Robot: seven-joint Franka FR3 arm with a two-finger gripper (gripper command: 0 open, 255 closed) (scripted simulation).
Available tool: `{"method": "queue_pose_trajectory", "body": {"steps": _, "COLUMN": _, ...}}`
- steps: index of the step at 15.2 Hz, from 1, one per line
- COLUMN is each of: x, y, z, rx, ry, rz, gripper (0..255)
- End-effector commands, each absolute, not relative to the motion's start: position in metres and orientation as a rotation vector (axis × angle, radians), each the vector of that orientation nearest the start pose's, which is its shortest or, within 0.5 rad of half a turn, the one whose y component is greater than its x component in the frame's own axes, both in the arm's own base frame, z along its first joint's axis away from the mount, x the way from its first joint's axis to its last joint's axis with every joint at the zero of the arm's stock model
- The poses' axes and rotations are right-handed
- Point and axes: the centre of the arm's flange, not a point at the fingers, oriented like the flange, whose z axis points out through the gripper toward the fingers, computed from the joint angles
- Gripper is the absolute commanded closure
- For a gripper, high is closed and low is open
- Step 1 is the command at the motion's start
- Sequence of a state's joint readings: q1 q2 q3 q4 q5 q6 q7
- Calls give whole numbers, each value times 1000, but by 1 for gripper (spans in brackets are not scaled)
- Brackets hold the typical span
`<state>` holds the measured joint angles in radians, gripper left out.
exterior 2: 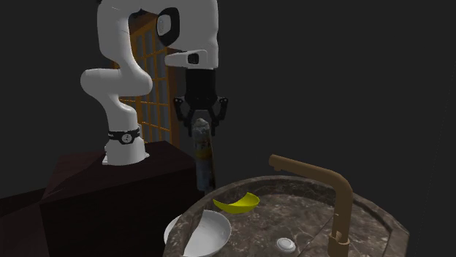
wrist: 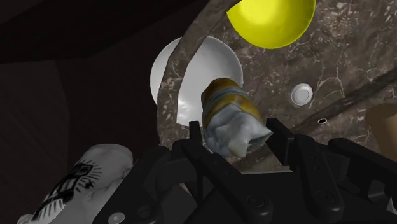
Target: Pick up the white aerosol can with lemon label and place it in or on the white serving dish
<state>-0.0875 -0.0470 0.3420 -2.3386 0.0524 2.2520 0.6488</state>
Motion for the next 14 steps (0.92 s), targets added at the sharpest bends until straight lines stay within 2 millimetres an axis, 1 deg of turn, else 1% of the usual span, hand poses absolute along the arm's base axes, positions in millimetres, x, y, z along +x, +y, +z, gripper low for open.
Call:
{"method": "queue_pose_trajectory", "body": {"steps": 1, "x": 480, "y": 96, "z": 355, "rx": -3066, "ry": 664, "rz": 75, "gripper": 255}}
{"method": "queue_pose_trajectory", "body": {"steps": 14, "x": 480, "y": 96, "z": 287, "rx": -3066, "ry": 664, "rz": 75, "gripper": 255}}
